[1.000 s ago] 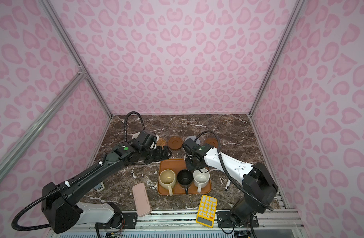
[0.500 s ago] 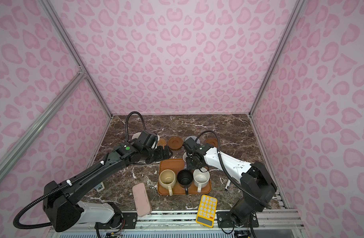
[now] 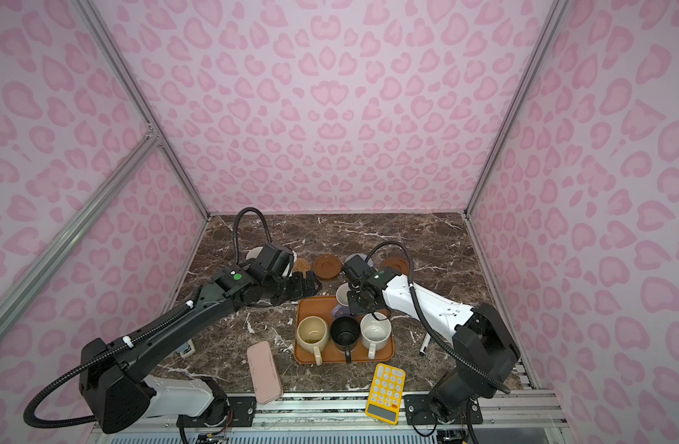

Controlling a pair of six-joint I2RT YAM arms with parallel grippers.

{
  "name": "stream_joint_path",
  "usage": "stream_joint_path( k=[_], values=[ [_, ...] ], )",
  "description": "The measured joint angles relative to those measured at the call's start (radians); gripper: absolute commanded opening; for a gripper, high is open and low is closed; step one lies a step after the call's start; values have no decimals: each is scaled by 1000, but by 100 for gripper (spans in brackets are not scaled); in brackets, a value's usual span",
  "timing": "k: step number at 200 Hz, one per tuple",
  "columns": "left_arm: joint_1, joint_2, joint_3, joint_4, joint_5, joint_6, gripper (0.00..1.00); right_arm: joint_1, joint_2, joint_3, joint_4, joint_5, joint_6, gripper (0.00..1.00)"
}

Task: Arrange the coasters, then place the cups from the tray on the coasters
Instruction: 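Close right gripper on the rim of the lavender mug on the tray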

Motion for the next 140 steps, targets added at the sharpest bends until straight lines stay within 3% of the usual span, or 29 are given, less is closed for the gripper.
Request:
stream_joint_path(
  k=[21,61,86,121,140],
  values=[
    [0,7,2,0,0,0,98,0,-2,-5,6,4,1,1],
    [-1,26,6,1,0,7,99,-6,-57,-21,5,15,22,12],
    [-1,70,31,5,0,75,90,-6,-110,-21,6,15,37,19],
    [-1,143,48,23,3,239,72,-8,-167,-31,16,-20,67,21],
    [-1,158,47,28,8,324,69,-17,-195,-46,28,-45,71,27]
  ],
)
